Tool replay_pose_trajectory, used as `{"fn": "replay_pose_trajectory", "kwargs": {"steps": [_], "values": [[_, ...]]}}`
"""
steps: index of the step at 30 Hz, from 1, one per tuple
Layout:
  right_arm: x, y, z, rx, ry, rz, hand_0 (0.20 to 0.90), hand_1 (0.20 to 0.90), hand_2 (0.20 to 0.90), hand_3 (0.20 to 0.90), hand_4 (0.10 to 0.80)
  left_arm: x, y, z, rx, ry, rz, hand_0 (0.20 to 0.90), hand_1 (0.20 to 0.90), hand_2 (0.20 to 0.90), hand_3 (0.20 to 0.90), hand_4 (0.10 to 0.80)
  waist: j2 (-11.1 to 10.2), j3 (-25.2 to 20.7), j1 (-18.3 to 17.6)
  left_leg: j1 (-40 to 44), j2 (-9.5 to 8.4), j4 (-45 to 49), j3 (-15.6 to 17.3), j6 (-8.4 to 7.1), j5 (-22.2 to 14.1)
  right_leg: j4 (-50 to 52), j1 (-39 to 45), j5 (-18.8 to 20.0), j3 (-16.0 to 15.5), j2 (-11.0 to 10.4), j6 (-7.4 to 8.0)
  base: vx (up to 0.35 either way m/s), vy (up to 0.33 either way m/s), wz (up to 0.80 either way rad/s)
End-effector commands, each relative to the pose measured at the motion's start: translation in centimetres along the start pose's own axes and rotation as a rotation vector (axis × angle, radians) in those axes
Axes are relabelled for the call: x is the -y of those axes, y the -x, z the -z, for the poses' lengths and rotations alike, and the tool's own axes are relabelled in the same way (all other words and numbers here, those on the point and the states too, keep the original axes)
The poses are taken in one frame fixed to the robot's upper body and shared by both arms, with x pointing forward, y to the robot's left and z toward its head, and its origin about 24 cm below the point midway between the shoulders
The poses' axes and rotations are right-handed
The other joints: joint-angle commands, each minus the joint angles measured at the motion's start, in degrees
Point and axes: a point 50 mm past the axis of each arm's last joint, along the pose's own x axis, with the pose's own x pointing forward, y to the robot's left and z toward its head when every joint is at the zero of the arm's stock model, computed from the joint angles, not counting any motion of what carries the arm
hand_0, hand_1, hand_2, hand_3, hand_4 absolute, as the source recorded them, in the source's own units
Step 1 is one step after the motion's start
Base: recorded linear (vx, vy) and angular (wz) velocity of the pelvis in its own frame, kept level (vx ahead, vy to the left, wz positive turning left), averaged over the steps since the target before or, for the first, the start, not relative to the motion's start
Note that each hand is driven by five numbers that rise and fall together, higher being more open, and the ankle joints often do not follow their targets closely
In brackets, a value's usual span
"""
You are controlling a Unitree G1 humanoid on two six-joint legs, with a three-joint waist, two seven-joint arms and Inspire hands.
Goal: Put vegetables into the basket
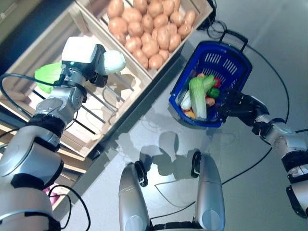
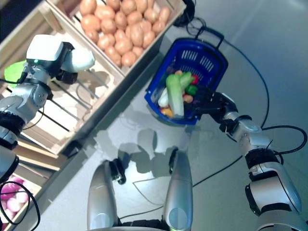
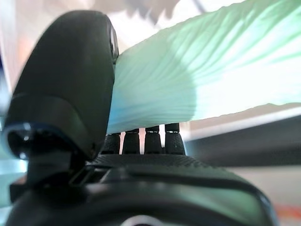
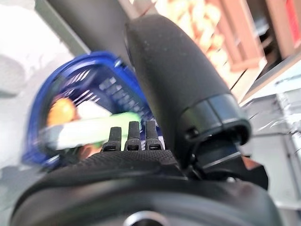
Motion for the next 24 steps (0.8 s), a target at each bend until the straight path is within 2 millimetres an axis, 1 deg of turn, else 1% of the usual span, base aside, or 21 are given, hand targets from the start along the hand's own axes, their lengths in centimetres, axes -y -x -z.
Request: {"fn": "replay_pose_trajectory", "kwargs": {"steps": [1, 3, 5, 7, 8, 9, 11, 14, 15, 17, 18, 19, 20, 24], "values": [[-1.9, -0.2, 0.4, 0.106, -0.006, -0.045, 0.9, 0.9, 0.9, 0.9, 0.8, -2.8, 0.6, 1.3, -0.033, 0.188, -0.206, 0.3, 0.3, 0.3, 0.3, 0.4, -0.4, -12.6, 0.1, 3.1, -0.12, -11.2, -0.9, -0.84, 5.9, -13.1, 7.5, 7.5, 1.0, -2.0, 0.62, 0.098, -0.034, 0.1], [-3.8, -0.4, 1.3, 0.127, -0.045, -0.054, 0.9, 0.9, 0.9, 0.9, 0.8, -1.9, 1.4, 0.7, -0.048, 0.41, -0.234, 0.3, 0.3, 0.3, 0.3, 0.4, -0.6, -14.5, 0.4, 9.1, -0.63, -16.9, -0.1, -0.73, 7.8, -18.9, 13.6, 8.9, -0.1, -1.3, 1.19, 0.164, -0.043, 0.07], [-5.0, -0.4, 1.8, 0.148, -0.069, -0.061, 0.9, 0.9, 0.9, 0.9, 0.8, -0.9, 2.1, 0.4, -0.064, 0.525, -0.234, 0.3, 0.3, 0.3, 0.3, 0.4, -0.6, -16.0, 0.5, 12.5, -1.09, -20.3, 0.7, -0.63, 9.0, -22.3, 17.0, 9.8, -0.9, -0.5, 1.48, 0.146, -0.018, -0.05], [-6.7, -0.2, 2.8, 0.174, -0.078, -0.09, 0.9, 0.9, 0.9, 0.9, 0.8, 0.3, 3.0, -0.3, -0.076, 0.723, -0.249, 0.3, 0.3, 0.3, 0.3, 0.4, -0.5, -18.0, 0.6, 16.6, -2.01, -25.1, 1.7, -0.39, 10.8, -27.0, 21.2, 11.1, -1.6, 0.4, 2.04, 0.154, -0.02, -0.02], [-7.7, -0.1, 3.2, 0.17, -0.08, -0.106, 0.9, 0.9, 0.9, 0.9, 0.8, 1.0, 3.5, -0.7, -0.084, 0.823, -0.24, 0.3, 0.3, 0.3, 0.3, 0.4, -0.4, -19.6, 0.8, 19.1, -2.86, -28.7, 2.1, -0.26, 11.8, -30.7, 23.8, 11.9, -2.0, 1.1, 2.36, 0.123, -0.017, 0.07], [-7.7, -0.1, 3.2, 0.169, -0.08, -0.106, 0.9, 0.9, 0.9, 0.9, 0.8, 1.0, 3.5, -0.7, -0.084, 0.823, -0.24, 0.3, 0.3, 0.3, 0.3, 0.4, -0.4, -19.7, 0.8, 19.1, -2.89, -29.0, 2.1, -0.23, 12.1, -31.0, 23.8, 12.2, -2.0, 1.2, 2.33, 0.131, -0.009, 0.02], [-9.4, -0.2, 4.2, 0.128, -0.058, -0.135, 0.9, 0.9, 0.9, 0.9, 0.8, 2.6, 4.3, -1.8, -0.091, 1.054, -0.214, 0.3, 0.3, 0.3, 0.3, 0.4, -0.3, -22.4, 1.0, 24.1, -4.13, -35.5, 2.8, -0.22, 13.9, -37.4, 29.0, 13.6, -2.1, 2.7, 2.74, 0.12, -0.006, -0.03], [-10.5, -0.3, 4.5, 0.111, -0.039, -0.172, 0.9, 0.9, 0.9, 0.9, 0.8, 3.4, 4.9, -2.4, -0.101, 1.188, -0.212, 0.3, 0.3, 0.3, 0.3, 0.4, -0.1, -23.6, 1.2, 26.1, -4.7, -38.9, 2.7, -0.18, 15.2, -40.0, 30.7, 14.7, -1.9, 3.4, 2.94, 0.051, -0.001, 0.01], [-11.6, -0.5, 4.4, 0.107, -0.023, -0.202, 0.9, 0.9, 0.9, 0.9, 0.8, 4.0, 5.3, -2.9, -0.106, 1.283, -0.219, 0.3, 0.3, 0.3, 0.3, 0.4, 0.0, -24.3, 1.4, 27.8, -5.16, -41.9, 2.4, -0.31, 16.3, -42.0, 32.3, 15.5, -2.2, 3.8, 3.15, 0.036, -0.002, -0.1], [-12.7, -0.7, 4.2, 0.102, -0.002, -0.216, 0.9, 0.9, 0.9, 0.9, 0.8, 4.6, 5.7, -3.8, -0.101, 1.365, -0.218, 0.3, 0.3, 0.3, 0.3, 0.4, 0.0, -25.0, 1.8, 29.2, -5.46, -44.1, 2.4, -0.45, 17.0, -43.6, 33.7, 16.1, -2.6, 4.1, 3.36, 0.041, -0.01, -0.15], [-12.8, -0.7, 4.2, 0.102, 0.008, -0.218, 0.9, 0.9, 0.9, 0.9, 0.8, 4.7, 5.7, -4.0, -0.1, 1.374, -0.212, 0.3, 0.3, 0.3, 0.3, 0.4, 0.0, -25.0, 1.8, 29.4, -5.51, -44.4, 2.4, -0.46, 17.1, -43.9, 34.0, 16.2, -2.6, 4.1, 3.38, 0.039, -0.027, -0.09], [-13.5, -0.8, 3.8, 0.111, 0.037, -0.216, 0.9, 0.9, 0.9, 0.9, 0.8, 5.0, 6.0, -4.6, -0.094, 1.445, -0.214, 0.3, 0.3, 0.3, 0.3, 0.4, -0.1, -25.4, 2.2, 30.3, -5.74, -46.3, 2.3, -0.57, 17.6, -45.1, 34.9, 16.7, -3.2, 4.3, 3.59, 0.0, 0.0, 0.0], [-13.8, -0.8, 3.5, 0.124, 0.053, -0.208, 0.9, 0.9, 0.9, 0.9, 0.8, 5.1, 6.1, -5.0, -0.09, 1.488, -0.212, 0.3, 0.3, 0.3, 0.3, 0.4, -0.1, -25.6, 2.4, 30.8, -5.91, -47.3, 2.1, -0.61, 17.9, -45.7, 35.4, 16.9, -3.5, 4.4, 3.63, 0.034, -0.033, -0.03], [-14.9, -1.2, 2.3, 0.162, 0.083, -0.161, 0.9, 0.9, 0.9, 0.9, 0.8, 5.2, 6.5, -6.4, -0.064, 1.522, -0.226, 0.3, 0.3, 0.3, 0.3, 0.4, -0.3, -25.9, 3.4, 31.5, -6.67, -49.4, 1.1, -0.5, 18.4, -47.4, 36.8, 17.3, -4.1, 4.8, 3.67, 0.021, -0.038, 0.0]]}}
